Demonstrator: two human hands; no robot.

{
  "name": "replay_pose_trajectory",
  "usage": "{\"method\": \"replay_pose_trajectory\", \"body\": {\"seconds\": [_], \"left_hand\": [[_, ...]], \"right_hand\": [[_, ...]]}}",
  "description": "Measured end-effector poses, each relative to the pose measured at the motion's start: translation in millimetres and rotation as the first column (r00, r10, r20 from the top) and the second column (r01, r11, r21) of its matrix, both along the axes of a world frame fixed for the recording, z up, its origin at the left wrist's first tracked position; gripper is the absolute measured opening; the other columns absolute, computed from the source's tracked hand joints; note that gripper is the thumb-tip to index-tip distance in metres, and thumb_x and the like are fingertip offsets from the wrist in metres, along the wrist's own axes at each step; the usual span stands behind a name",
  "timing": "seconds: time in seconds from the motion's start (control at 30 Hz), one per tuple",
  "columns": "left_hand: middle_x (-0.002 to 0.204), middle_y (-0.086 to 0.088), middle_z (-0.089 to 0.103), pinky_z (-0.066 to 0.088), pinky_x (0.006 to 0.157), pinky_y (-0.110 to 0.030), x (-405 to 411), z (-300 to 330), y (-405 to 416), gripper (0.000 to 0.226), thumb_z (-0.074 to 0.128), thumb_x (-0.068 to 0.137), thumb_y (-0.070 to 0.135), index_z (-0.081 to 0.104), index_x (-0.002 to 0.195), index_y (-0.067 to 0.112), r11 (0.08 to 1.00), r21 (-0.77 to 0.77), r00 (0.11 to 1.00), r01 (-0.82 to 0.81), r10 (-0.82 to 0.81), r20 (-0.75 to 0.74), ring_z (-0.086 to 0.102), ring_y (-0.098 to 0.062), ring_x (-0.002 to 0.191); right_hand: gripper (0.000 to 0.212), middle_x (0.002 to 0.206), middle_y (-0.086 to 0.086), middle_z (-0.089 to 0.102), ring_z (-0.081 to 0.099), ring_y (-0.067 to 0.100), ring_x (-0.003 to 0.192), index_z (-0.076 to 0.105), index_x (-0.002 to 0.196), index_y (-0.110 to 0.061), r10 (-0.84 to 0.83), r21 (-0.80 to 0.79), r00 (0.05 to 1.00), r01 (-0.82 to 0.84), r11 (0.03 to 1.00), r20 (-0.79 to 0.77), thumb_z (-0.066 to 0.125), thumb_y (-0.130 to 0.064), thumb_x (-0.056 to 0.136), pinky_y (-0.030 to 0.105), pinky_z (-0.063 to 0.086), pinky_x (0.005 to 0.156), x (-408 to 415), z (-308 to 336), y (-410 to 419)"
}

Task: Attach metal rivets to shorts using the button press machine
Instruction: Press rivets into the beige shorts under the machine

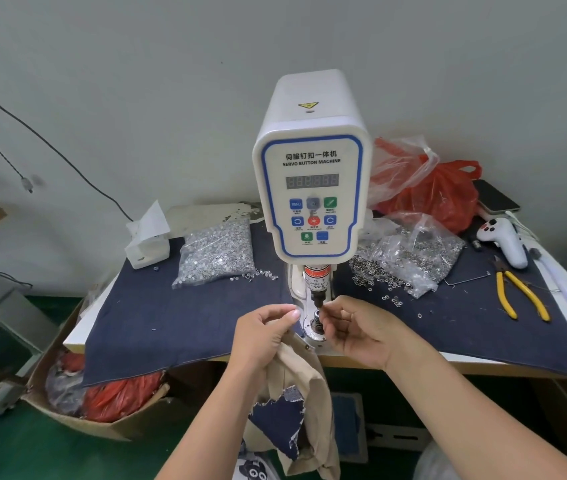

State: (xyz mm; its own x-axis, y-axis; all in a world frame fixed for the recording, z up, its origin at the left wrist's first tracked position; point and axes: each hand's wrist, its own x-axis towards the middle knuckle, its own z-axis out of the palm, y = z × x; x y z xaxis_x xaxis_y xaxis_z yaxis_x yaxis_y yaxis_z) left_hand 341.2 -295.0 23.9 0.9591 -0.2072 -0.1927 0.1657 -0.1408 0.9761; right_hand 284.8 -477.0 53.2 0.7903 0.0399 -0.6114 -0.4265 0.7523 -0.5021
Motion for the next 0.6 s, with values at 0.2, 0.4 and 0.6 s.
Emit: {"method": "replay_pose_trajectory", "body": {"seconds": [0.2, 0.4, 0.6], "left_hand": [[0.093, 0.010, 0.082, 0.054, 0.082, -0.025, -5, 3, -10, 0.010, 0.086, 0.086, 0.031, 0.085, 0.087, 0.041, 0.999, 0.004, 0.999, 0.034, -0.034, 0.042, 0.075, -0.006, 0.093], [0.093, 0.014, 0.081, 0.053, 0.076, -0.012, -10, 9, -21, 0.020, 0.084, 0.089, 0.029, 0.083, 0.084, 0.048, 0.996, 0.026, 0.990, 0.087, -0.090, 0.108, 0.075, 0.000, 0.092], [0.090, 0.015, 0.081, 0.050, 0.071, -0.011, -7, 9, -27, 0.017, 0.085, 0.088, 0.026, 0.082, 0.079, 0.040, 0.993, 0.086, 0.990, 0.081, -0.090, 0.109, 0.074, 0.000, 0.088]], "right_hand": [[0.016, 0.077, 0.012, 0.070, 0.064, 0.014, 0.055, 0.070, 0.102, 0.006, 0.016, 0.021, 1.000, -0.016, 1.000, 0.022, 0.063, -0.002, 0.089, 0.023, 0.054, 0.048, -1, -4, -5], [0.018, 0.074, 0.012, 0.072, 0.061, 0.011, 0.053, 0.081, 0.090, 0.001, 0.007, -0.367, 0.996, 0.024, 0.930, 0.085, 0.066, -0.008, 0.091, 0.021, 0.052, 0.050, -6, -10, -38], [0.028, 0.072, 0.010, 0.070, 0.060, 0.012, 0.053, 0.081, 0.092, 0.003, -0.075, -0.316, 0.996, 0.084, 0.945, 0.041, 0.057, -0.011, 0.099, 0.022, 0.051, 0.047, -19, -32, -59]]}}
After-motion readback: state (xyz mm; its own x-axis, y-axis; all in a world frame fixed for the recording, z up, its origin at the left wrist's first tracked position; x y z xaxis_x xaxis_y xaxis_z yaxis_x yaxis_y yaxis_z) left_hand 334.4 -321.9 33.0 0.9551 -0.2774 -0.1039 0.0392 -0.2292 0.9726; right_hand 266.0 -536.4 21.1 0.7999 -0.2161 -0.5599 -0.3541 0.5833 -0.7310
